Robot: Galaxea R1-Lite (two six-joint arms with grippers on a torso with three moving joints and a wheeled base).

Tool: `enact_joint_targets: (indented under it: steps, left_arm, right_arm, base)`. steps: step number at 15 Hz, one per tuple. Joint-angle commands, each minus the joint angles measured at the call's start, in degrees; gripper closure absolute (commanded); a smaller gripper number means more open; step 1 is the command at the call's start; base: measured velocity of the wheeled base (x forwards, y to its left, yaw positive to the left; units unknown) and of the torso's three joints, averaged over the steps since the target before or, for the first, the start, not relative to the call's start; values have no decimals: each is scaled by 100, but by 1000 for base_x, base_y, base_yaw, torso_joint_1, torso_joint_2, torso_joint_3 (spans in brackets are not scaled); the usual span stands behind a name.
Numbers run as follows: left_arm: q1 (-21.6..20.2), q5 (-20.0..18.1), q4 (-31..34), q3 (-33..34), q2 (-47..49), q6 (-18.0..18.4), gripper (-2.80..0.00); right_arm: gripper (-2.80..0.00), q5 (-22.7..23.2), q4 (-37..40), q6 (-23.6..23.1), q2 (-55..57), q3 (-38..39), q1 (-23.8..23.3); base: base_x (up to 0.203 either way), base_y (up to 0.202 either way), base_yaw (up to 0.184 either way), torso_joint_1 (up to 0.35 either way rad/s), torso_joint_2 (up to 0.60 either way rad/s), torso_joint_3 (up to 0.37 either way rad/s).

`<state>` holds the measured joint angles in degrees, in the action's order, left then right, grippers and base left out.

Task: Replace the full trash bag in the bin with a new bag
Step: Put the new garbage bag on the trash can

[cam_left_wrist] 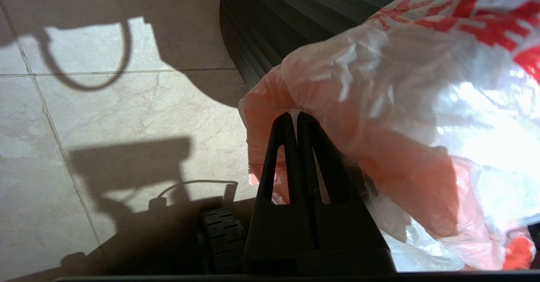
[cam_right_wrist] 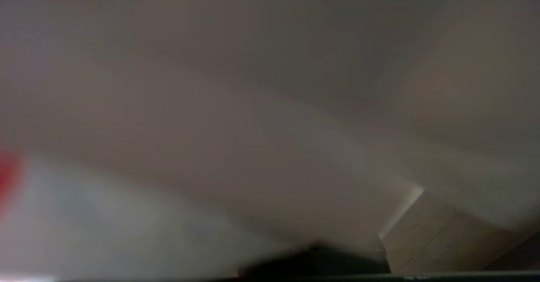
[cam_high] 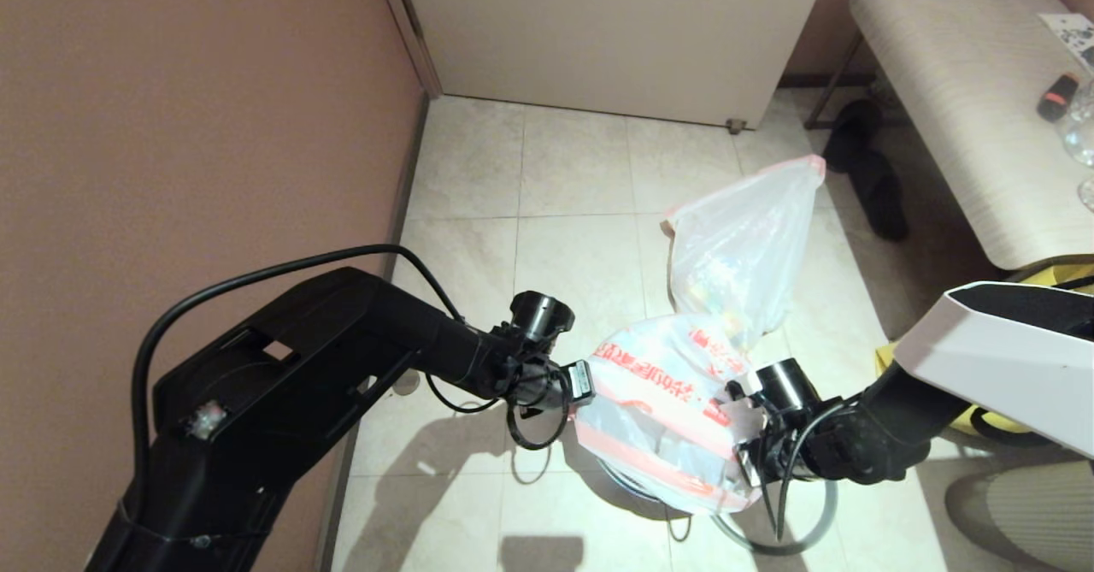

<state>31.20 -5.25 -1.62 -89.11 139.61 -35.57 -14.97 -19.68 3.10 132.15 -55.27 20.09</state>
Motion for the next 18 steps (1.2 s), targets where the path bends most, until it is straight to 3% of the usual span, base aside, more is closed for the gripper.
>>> enact_joint_targets:
  steps: [1, 5, 8, 12, 18]
  left_arm:
    - [1, -2, -5, -1, -4, -20, 0]
    - [9, -2, -5, -1, 4, -11, 0]
    - [9, -2, -6, -1, -4, -11, 0]
    - [-8, -2, -22, 17, -56, -20, 0]
    - [21, -26, 41, 243, -598, -15, 0]
  right_arm:
    - [0, -62, -18, -33, 377, -250, -25]
    - [0, -264, -71, 17, 548, -964, -41]
    - [0, -313, -836, 111, 488, -1149, -40]
    - [0, -304, -850, 112, 489, -1560, -16]
    - [0, -279, -643, 103, -229, -1136, 8]
  base:
    - [0, 0, 0, 0, 0, 0]
    - [0, 0, 0, 0, 0, 0]
    - [0, 0, 0, 0, 0, 0]
    - [0, 0, 0, 0, 0, 0]
    - [0, 0, 0, 0, 0, 0]
